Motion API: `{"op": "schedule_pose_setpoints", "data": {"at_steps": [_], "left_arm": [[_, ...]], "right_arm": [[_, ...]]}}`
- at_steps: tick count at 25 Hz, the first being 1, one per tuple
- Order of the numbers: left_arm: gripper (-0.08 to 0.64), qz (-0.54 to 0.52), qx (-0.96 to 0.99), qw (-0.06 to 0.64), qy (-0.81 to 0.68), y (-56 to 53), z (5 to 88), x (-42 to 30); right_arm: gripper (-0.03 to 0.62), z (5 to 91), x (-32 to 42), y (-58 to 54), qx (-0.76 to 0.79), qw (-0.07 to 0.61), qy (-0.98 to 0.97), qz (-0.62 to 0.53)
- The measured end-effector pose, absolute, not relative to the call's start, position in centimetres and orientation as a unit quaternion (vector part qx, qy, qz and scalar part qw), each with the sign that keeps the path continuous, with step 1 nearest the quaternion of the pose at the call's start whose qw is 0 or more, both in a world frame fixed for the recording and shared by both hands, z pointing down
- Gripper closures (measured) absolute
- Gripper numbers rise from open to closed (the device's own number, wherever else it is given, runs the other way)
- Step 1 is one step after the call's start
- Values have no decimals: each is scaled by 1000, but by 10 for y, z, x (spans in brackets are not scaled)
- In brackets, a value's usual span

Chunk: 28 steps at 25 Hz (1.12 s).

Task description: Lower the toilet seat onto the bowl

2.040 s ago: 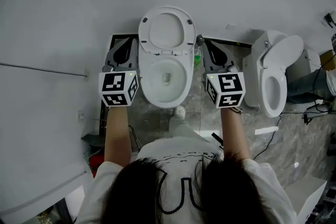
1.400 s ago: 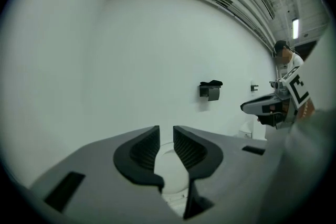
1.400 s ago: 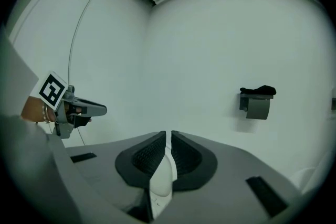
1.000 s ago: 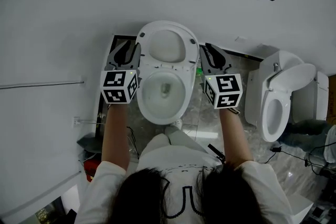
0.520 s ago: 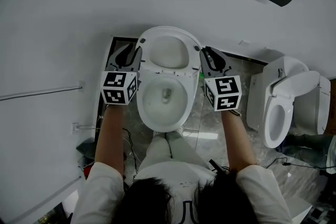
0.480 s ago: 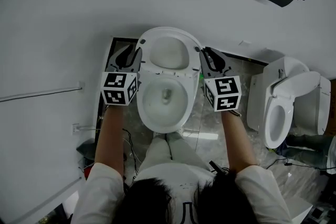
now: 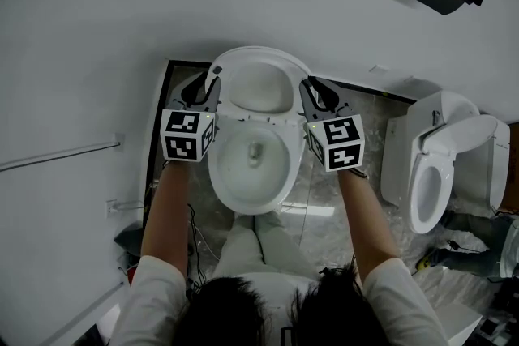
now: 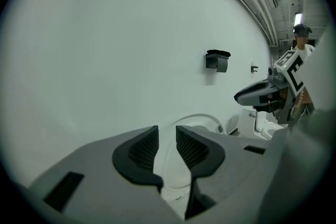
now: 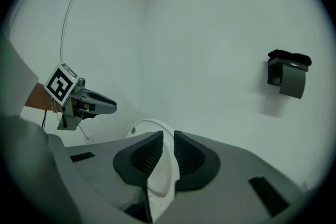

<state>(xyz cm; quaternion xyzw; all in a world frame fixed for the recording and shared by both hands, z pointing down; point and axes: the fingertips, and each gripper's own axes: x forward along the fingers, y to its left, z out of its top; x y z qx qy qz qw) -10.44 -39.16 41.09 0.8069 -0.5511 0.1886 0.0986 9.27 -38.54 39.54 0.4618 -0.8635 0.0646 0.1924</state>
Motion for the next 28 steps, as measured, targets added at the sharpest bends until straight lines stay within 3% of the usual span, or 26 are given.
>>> {"op": "schedule_pose_setpoints", "data": {"at_steps": [16,28], "left_arm": [[453,244,809,116,-522,-440,466,-106],[453,301,815,92,-486,-463,495,-105]], "right_arm": [[525,464,94,-424,449,276,-847,70],[500,488,102,-452,464,288,-834,75]]}}
